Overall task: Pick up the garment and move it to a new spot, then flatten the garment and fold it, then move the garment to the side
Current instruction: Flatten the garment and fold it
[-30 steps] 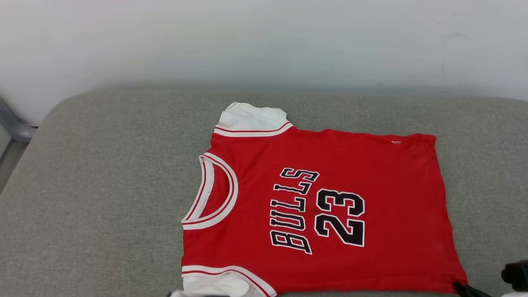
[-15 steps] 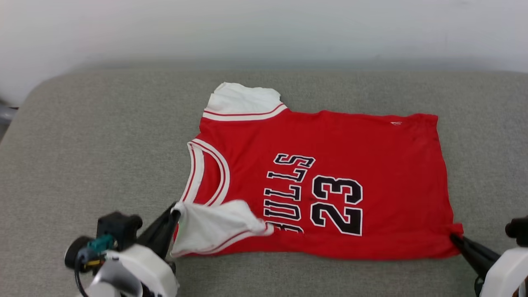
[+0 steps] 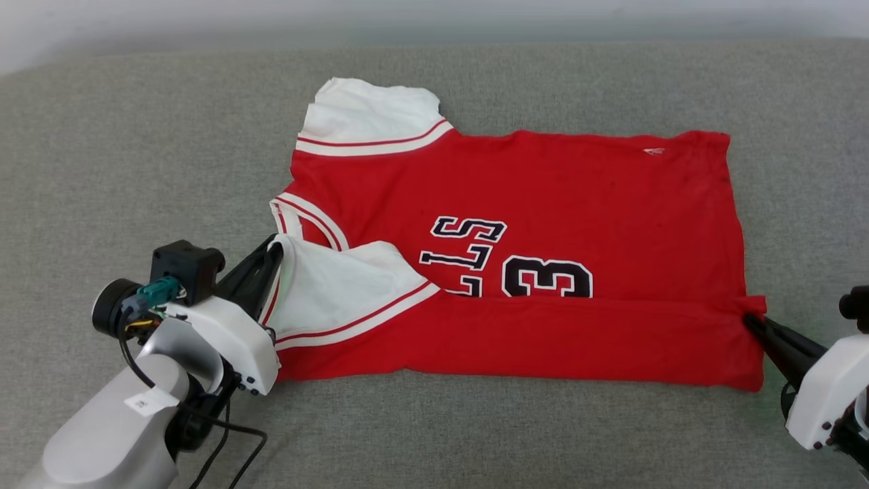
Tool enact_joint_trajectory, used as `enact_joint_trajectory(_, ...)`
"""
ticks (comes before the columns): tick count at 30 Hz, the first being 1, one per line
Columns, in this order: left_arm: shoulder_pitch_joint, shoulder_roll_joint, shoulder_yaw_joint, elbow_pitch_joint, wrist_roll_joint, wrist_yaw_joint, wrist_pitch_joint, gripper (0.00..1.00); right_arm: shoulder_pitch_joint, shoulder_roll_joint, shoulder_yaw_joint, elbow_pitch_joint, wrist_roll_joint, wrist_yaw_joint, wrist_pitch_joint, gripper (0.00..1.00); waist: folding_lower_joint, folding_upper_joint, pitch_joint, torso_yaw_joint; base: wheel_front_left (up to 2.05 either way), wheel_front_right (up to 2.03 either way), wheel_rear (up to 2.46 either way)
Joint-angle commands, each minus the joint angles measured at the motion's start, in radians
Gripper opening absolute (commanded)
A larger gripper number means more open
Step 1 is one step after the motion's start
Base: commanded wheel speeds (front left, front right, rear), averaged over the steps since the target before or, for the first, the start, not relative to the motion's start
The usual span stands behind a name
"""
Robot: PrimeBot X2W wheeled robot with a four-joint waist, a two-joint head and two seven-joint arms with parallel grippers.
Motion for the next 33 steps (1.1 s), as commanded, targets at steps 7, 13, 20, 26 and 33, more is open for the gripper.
enact_joint_trajectory(7,-0.076,-0.049,-0.018,0.183,0.008,-0.057,-0.030,0.00,-0.098,0.002,0.049,0.080,-0.004,-0.001,-0.014,0.00,-0.0002,0.0000,0.075,-0.005,0.00,0.00,0.00)
enact_joint_trajectory(13,-0.103,-0.099,-0.043,0.316,0.004,-0.107,-0.044,0.00,-0.127,0.001,0.096,0.131,0.005,-0.001,-0.026,0.00,-0.0002,0.0000,0.092,0.000,0.00,0.00,0.00)
enact_joint_trajectory(20,-0.121,-0.123,-0.050,0.399,0.006,-0.133,-0.071,0.64,-0.130,-0.007,0.104,0.176,0.025,-0.001,-0.052,0.35,-0.0002,0.0000,0.055,0.006,0.00,0.00,0.00)
enact_joint_trajectory(26,-0.145,-0.106,-0.035,0.380,0.017,-0.124,-0.091,1.00,-0.115,-0.014,0.084,0.161,0.013,-0.001,-0.092,1.00,-0.0002,0.0000,0.007,0.021,0.00,0.00,0.00)
enact_joint_trajectory(33,-0.187,-0.051,-0.030,0.274,-0.015,-0.137,0.025,1.00,-0.077,-0.016,0.055,0.117,-0.012,-0.001,-0.106,1.00,-0.0002,0.0000,-0.047,0.043,0.00,0.00,0.00)
